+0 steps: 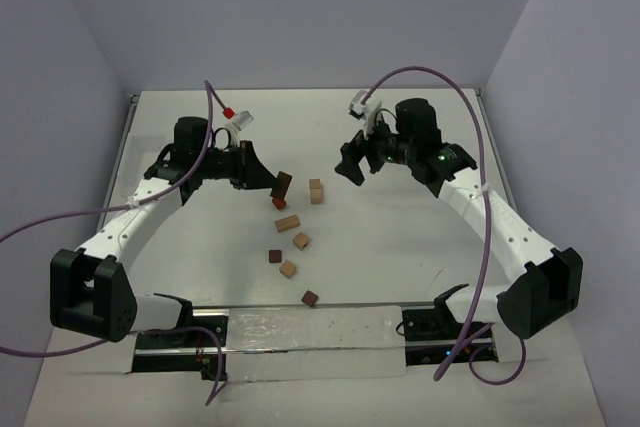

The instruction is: Build the wood block tower

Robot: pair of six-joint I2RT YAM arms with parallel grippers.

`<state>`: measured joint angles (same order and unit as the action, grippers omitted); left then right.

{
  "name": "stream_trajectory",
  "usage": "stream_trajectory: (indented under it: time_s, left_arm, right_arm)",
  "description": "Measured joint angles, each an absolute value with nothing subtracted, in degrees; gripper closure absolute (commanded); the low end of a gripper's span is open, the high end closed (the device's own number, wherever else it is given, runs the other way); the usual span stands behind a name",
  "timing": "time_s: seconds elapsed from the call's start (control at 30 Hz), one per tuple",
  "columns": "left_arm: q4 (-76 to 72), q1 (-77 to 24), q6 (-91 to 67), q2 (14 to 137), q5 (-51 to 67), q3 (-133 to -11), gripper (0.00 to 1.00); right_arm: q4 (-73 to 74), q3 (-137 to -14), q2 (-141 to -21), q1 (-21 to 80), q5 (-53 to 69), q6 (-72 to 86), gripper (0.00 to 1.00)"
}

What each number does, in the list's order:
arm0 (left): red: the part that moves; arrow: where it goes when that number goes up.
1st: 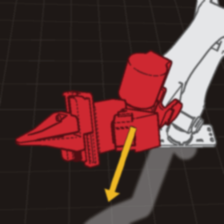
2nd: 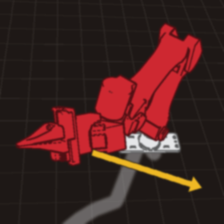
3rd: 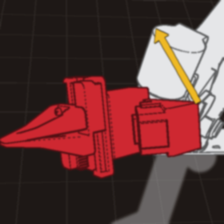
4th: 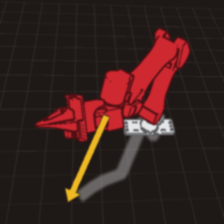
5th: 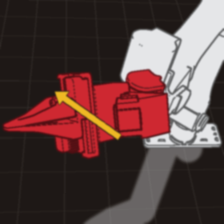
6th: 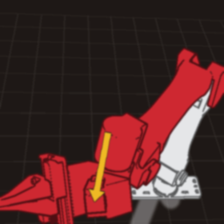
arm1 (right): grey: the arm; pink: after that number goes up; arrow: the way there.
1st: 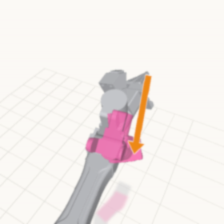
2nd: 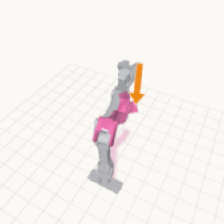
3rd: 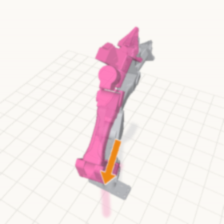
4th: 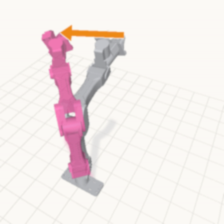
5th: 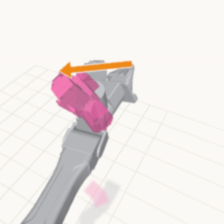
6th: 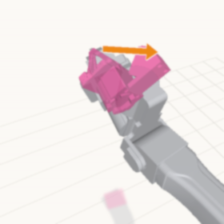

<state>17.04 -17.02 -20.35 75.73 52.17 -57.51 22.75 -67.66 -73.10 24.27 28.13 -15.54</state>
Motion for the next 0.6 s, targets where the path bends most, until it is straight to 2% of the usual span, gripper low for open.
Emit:
stream_trajectory:
  time_s: [0.27, 0.6]
  left_arm:
    - [8.68, -14.52, -32.99, 80.16, 57.54, -54.65, 1.00]
    - [-5.63, -14.35, -44.49, 80.01, 59.70, -49.91, 1.00]
  right_arm:
    - [24.29, -76.28, -80.45, 32.73, 32.53, -24.23, 0.00]
    - [24.73, -75.99, -80.44, 37.27, 29.77, -29.21, 0.00]
